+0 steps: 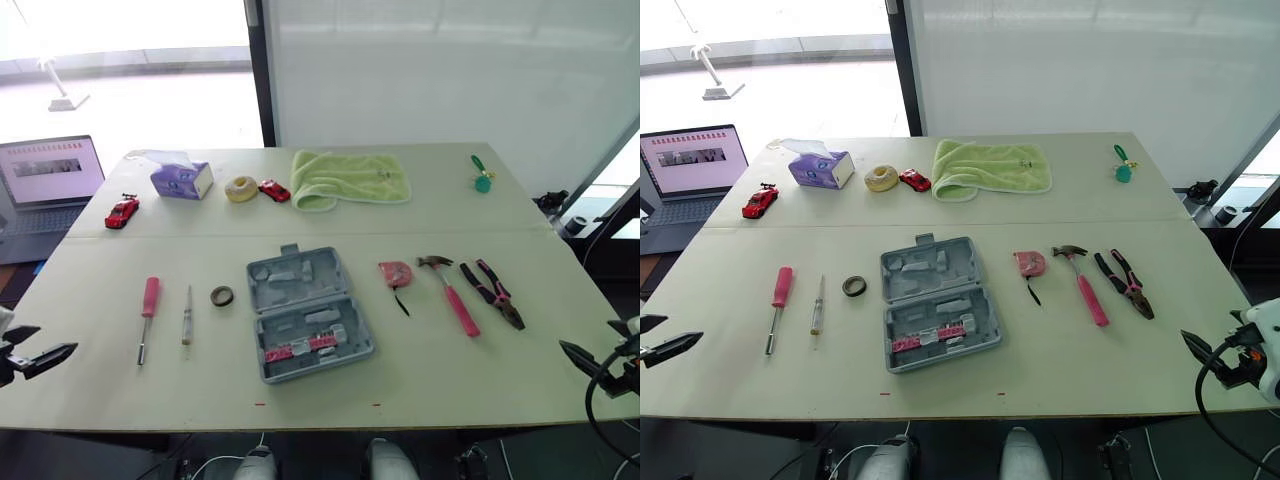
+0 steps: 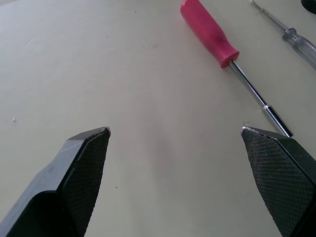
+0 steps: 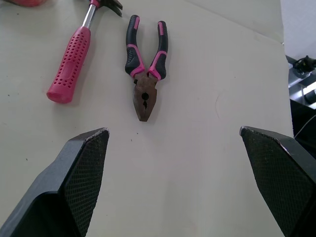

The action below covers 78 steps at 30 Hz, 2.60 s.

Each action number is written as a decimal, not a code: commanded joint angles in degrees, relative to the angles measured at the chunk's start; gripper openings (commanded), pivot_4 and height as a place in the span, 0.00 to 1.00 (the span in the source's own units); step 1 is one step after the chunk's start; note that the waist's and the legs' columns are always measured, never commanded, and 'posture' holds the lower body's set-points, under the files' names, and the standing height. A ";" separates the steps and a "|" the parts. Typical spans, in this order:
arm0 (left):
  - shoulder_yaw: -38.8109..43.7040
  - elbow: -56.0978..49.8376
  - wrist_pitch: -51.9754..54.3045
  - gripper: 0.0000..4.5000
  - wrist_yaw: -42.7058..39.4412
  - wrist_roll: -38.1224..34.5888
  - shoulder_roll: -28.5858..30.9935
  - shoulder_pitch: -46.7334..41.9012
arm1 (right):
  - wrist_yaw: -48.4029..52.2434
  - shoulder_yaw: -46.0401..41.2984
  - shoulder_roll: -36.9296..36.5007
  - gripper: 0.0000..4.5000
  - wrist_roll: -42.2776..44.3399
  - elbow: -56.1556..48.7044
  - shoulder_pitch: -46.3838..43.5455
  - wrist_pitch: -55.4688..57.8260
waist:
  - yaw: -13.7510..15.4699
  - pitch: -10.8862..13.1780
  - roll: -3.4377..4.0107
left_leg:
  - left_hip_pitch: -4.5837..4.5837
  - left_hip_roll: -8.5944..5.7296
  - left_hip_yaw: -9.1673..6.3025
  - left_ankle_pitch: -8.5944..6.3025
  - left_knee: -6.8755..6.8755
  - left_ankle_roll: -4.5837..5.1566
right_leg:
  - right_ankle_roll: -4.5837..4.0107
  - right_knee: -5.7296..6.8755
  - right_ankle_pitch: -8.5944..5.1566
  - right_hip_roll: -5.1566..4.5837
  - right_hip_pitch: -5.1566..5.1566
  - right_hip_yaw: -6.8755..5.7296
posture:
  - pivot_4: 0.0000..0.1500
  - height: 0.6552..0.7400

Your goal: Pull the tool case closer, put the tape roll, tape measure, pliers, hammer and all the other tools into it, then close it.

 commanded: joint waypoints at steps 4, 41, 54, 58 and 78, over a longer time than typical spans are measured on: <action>-0.33 -0.41 -1.45 0.99 1.30 1.07 0.49 -1.72 | -0.29 -1.36 -0.68 1.00 0.02 -0.33 -0.36 -0.46 | 0.01 0.00 0.00 | 0.00 0.00 0.00 0.00 0.00 0.00 | 0.01 0.00 0.01 0.00 0.00 0.00 | 1.00 1.00; -29.72 -30.26 8.09 0.00 6.14 5.49 -23.12 -11.36 | 3.53 68.33 10.77 0.01 -24.63 25.73 -63.28 1.27 | -0.14 0.01 0.03 | -0.17 0.00 0.01 -0.10 0.36 0.18 | 0.17 0.01 0.15 0.06 -0.04 0.03 | 1.00 1.00; -36.03 -22.17 0.63 0.00 11.36 15.71 -26.19 -17.99 | 7.79 73.02 19.58 0.01 -34.04 43.97 -70.94 -9.45 | -0.34 -0.03 0.07 | -0.06 0.01 0.01 -0.09 0.35 0.17 | 0.18 0.18 0.16 0.07 -0.07 0.04 | 1.00 1.00; -38.02 -19.23 -1.72 0.00 11.51 17.96 -27.96 -21.12 | 9.89 73.04 21.34 0.01 -34.92 42.75 -70.67 -8.43 | -0.35 -0.03 0.08 | -0.01 0.00 0.01 -0.09 0.37 0.16 | 0.18 0.20 0.16 0.07 -0.02 0.04 | 1.00 1.00; -41.98 -26.87 0.22 0.00 1.97 18.36 -27.82 -17.62 | 15.19 66.27 13.21 0.01 -33.53 0.92 -47.56 21.63 | -0.02 -0.11 0.19 | -0.03 -0.02 0.01 -0.10 0.37 0.19 | 0.20 0.16 0.15 0.06 0.04 0.04 | 1.00 1.00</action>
